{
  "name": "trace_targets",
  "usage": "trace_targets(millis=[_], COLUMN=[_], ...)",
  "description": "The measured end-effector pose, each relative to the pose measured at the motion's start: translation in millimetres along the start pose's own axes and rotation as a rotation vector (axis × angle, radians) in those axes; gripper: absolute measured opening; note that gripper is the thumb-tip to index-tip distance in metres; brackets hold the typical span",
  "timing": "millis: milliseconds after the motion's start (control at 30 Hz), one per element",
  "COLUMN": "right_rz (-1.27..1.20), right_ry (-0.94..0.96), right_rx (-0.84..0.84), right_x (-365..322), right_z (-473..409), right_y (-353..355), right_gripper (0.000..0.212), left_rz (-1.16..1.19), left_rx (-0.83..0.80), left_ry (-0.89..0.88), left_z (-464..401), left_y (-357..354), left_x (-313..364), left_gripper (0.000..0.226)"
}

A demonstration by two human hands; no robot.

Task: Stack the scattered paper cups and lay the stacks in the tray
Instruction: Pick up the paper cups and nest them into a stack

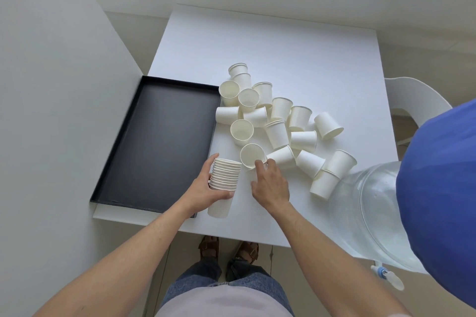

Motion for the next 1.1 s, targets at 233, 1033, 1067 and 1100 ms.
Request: trace_targets(millis=[233,1033,1067,1100], right_rz=[-0.129,-1.425,-1.377,-1.335], right_ry=[-0.021,-0.268,-0.233,-0.201], right_rx=[0.096,0.5,0.459,0.425], right_x=[6.9,23.3,15.6,9.4], right_z=[8.9,42.1,41.9,41.7], right_y=[8.0,21.5,22.4,22.8], right_gripper=[0.055,0.041,0.041,0.041], left_rz=[-0.008,-0.25,-0.268,-0.289], left_rx=[0.001,-0.114,-0.118,-0.12], left_ry=[0.001,-0.024,-0.031,-0.04], left_z=[1.8,2.9,3.3,3.6], left_y=[-2.1,-41.3,-43.5,-45.2], left_x=[-3.6,-5.5,-4.6,-3.6], left_gripper=[0.107,0.108,0.109,0.109])
Point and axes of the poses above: each hand's wrist, its own z-axis away from the middle knuckle, its own y-axis out of the back of the hand, x = y × z, the point moved 9 cm from there along -z, towards the middle knuckle, and after that the axes turned 11 degrees about y, right-handed, at the moved point
